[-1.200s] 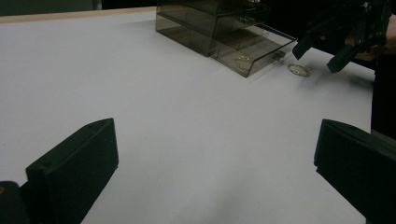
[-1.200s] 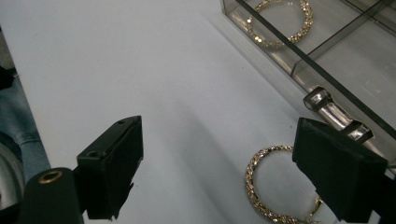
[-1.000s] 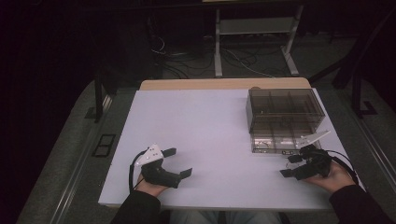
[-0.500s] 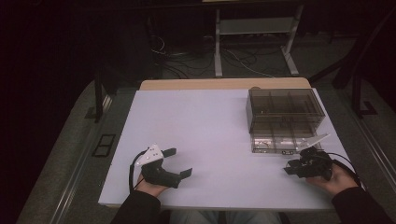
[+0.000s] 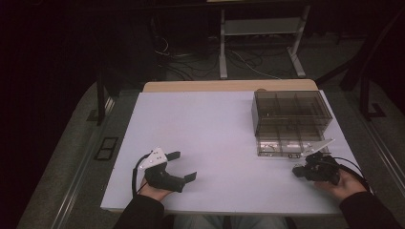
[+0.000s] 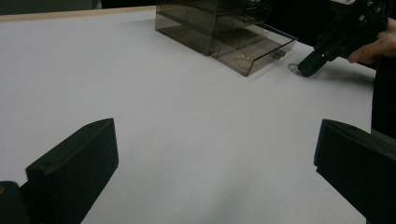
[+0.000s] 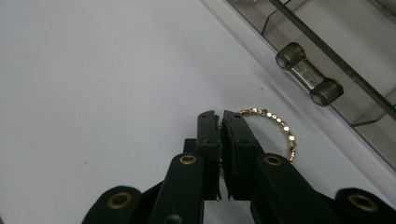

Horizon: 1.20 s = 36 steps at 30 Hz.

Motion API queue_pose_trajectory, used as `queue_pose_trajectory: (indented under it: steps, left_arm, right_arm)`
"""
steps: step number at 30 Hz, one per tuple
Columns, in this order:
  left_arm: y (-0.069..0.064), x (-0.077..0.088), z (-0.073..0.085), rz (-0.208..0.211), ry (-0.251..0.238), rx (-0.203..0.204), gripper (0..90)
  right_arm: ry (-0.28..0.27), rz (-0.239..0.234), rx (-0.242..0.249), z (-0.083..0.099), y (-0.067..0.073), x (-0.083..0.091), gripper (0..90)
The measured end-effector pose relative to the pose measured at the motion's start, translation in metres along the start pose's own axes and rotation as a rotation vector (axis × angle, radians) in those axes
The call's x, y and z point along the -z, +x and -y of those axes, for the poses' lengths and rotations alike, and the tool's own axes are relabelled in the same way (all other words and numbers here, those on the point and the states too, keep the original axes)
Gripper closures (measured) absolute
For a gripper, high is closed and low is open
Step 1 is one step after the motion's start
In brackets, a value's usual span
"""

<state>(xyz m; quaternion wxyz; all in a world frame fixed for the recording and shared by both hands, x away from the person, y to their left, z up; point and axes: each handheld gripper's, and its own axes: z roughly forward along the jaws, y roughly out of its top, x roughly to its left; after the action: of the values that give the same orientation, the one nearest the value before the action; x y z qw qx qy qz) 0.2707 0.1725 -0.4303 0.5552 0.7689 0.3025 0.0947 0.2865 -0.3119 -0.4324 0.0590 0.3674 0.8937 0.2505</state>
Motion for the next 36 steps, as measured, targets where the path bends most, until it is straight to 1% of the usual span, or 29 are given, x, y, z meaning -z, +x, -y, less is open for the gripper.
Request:
queue_pose_trajectory:
  steps: [7, 9, 13, 19, 20, 30, 36]
  left_arm:
    - [0.000, 0.000, 0.000, 0.000, 0.001, 0.001, 0.0]
    - [0.000, 0.000, 0.000, 0.000, 0.000, 0.000, 0.0]
    - [0.000, 0.000, 0.000, -0.002, 0.002, 0.000, 0.0]
    - [0.000, 0.000, 0.000, 0.000, 0.001, 0.001, 0.0]
    - [0.000, 0.000, 0.000, 0.000, 0.001, 0.001, 0.0]
    - [0.000, 0.000, 0.000, 0.000, 0.001, 0.000, 0.0]
    - [0.000, 0.000, 0.000, -0.001, 0.002, 0.000, 0.0]
  right_arm:
    - [0.006, -0.007, -0.014, -0.001, -0.001, 0.000, 85.1]
    - [0.008, -0.015, -0.023, 0.000, -0.002, 0.001, 85.2]
    - [0.004, -0.026, -0.039, 0.001, -0.004, 0.002, 85.2]
    - [-0.008, -0.037, -0.046, 0.003, -0.004, 0.006, 85.2]
    - [-0.012, -0.038, -0.054, 0.003, -0.004, 0.006, 85.2]
    - [-0.049, -0.060, -0.055, 0.000, -0.001, 0.021, 85.2]
    - [-0.073, -0.061, -0.058, -0.004, -0.003, 0.032, 85.2]
